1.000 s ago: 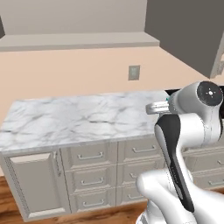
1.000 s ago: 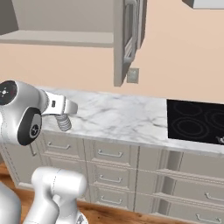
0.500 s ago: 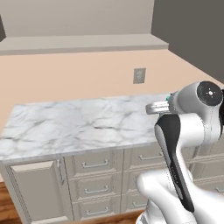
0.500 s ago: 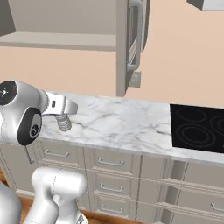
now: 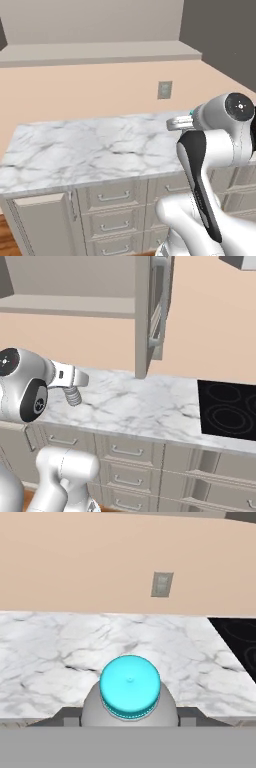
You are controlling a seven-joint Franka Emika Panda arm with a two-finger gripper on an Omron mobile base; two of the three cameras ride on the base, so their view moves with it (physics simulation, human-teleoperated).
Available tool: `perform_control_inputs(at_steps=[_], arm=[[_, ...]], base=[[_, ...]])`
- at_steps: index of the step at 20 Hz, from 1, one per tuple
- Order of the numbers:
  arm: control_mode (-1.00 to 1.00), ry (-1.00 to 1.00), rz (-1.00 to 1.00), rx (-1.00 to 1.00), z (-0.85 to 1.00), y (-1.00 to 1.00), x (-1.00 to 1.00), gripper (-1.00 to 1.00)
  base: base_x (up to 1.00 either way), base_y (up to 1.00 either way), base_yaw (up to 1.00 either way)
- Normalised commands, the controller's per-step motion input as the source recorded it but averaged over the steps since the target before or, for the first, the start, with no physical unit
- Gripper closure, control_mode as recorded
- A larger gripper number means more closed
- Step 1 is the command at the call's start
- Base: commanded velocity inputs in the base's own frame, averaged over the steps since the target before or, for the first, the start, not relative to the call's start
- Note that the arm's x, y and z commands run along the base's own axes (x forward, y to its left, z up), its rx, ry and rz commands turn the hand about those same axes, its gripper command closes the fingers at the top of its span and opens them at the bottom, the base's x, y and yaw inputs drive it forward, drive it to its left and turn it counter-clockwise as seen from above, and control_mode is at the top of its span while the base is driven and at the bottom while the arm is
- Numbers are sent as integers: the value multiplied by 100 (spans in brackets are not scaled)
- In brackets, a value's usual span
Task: Sort all alcoholic drinks to one cabinet, and non-alcoholic drinks to the other.
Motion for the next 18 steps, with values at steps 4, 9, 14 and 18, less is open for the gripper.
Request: perform_control_inputs(at_steps=[4,9,14,18], arm=[[100,0,0,0,0,0,0,100],[100,0,0,0,0,0,0,100],[100,0,0,0,0,0,0,100],[100,0,0,0,0,0,0,100]], base=[[38,27,0],[38,28,0],[38,26,0],[37,24,0]])
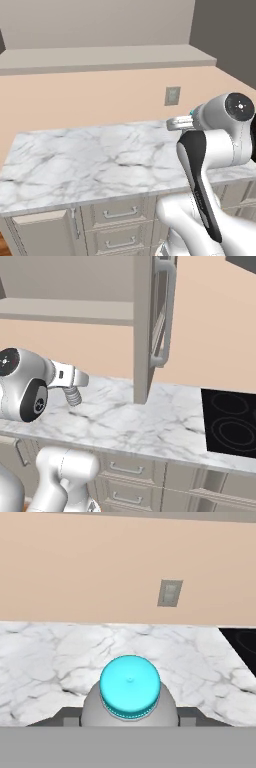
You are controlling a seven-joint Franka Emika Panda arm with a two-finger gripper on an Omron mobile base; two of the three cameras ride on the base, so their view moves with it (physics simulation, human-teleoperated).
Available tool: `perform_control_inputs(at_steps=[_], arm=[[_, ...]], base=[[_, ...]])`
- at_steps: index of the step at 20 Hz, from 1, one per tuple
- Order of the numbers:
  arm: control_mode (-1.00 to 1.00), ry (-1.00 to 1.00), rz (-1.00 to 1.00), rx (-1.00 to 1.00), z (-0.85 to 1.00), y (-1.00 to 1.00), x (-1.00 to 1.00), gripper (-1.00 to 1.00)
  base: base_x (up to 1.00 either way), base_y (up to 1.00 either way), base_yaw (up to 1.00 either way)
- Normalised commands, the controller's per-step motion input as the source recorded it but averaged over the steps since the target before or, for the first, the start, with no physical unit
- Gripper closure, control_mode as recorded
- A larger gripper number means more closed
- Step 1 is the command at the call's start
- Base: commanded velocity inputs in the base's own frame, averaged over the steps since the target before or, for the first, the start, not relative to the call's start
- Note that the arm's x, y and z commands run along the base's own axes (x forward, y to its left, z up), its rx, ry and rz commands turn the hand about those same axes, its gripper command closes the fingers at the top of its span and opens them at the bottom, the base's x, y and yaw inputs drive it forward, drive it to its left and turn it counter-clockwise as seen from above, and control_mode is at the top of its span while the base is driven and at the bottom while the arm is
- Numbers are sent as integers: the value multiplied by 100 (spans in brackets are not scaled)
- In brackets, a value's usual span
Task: Sort all alcoholic drinks to one cabinet, and non-alcoholic drinks to the other.
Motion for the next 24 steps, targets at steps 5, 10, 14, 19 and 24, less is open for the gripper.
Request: perform_control_inputs(at_steps=[5,10,14,19,24], arm=[[100,0,0,0,0,0,0,100],[100,0,0,0,0,0,0,100],[100,0,0,0,0,0,0,100],[100,0,0,0,0,0,0,100],[100,0,0,0,0,0,0,100]], base=[[34,22,0],[32,21,0],[31,21,0],[29,20,0],[18,23,0]])
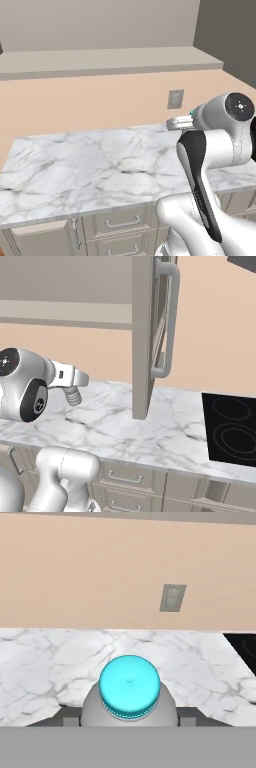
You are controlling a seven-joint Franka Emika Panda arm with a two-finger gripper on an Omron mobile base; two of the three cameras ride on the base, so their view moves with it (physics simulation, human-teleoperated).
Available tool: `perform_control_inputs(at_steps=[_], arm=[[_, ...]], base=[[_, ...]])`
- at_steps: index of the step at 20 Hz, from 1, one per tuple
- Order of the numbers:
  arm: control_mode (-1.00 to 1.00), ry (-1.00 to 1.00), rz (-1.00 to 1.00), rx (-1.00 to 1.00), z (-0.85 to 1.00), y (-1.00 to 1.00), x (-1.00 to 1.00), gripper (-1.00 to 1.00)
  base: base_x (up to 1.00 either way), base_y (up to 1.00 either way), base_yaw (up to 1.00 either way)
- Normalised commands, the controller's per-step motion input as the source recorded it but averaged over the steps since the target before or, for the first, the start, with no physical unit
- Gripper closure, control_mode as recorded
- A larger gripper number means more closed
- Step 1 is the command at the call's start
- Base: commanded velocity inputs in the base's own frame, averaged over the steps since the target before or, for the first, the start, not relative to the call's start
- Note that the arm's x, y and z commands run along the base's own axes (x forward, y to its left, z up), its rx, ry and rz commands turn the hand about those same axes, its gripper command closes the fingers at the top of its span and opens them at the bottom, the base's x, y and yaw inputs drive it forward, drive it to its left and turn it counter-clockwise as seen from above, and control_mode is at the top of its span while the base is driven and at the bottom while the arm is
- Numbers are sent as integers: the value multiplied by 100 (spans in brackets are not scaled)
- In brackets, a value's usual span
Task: Sort all alcoholic drinks to one cabinet, and non-alcoholic drinks to the other.
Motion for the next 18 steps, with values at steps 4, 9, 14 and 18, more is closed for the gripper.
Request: perform_control_inputs(at_steps=[4,9,14,18], arm=[[100,0,0,0,0,0,0,100],[100,0,0,0,0,0,0,100],[-100,0,0,0,0,2,0,100],[-100,0,0,0,0,9,-8,100]], base=[[8,15,0],[1,8,0],[0,5,0],[0,0,0]])
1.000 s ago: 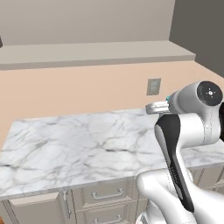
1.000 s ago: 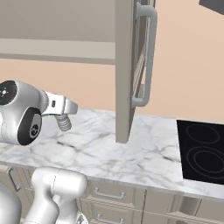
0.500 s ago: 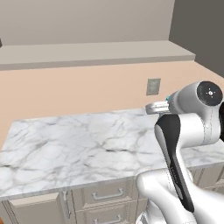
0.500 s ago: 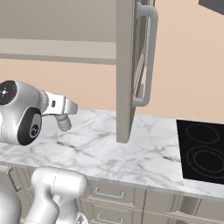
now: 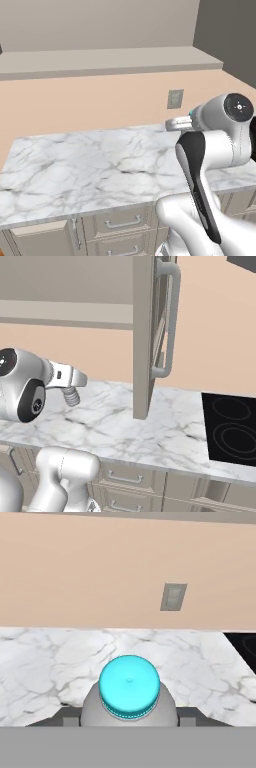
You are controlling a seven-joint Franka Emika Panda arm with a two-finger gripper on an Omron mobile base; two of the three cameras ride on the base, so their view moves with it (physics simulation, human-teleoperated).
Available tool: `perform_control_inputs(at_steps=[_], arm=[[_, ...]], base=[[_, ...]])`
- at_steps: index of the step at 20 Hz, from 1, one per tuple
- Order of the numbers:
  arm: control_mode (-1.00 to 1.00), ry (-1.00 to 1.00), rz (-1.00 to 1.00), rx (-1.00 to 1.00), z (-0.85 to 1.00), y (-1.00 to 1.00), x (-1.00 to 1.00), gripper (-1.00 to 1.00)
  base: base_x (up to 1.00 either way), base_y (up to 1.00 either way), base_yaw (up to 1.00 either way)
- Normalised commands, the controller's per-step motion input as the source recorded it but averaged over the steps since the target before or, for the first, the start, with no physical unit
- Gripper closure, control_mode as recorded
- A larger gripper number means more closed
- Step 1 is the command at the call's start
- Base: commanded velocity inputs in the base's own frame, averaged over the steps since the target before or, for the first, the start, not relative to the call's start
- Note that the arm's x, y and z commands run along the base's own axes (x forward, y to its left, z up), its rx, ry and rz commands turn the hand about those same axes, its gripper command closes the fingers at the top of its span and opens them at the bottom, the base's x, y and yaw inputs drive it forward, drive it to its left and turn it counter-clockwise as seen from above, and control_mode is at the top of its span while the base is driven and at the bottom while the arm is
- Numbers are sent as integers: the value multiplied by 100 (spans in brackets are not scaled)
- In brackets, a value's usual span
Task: Sort all alcoholic drinks to one cabinet, and non-alcoholic drinks to the other.
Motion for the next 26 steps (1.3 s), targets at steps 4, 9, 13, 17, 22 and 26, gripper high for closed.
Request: perform_control_inputs(at_steps=[4,9,13,17,22,26], arm=[[-100,0,0,0,0,6,-20,100],[-100,0,0,0,3,2,-22,100],[-100,-3,0,0,16,0,-33,100],[-100,-5,0,0,25,0,-33,100],[-100,-4,0,0,35,0,-30,100],[-100,-5,0,0,40,0,-30,100]], base=[[0,0,0],[0,0,0],[0,0,0],[0,0,0],[0,0,0],[0,0,0]])
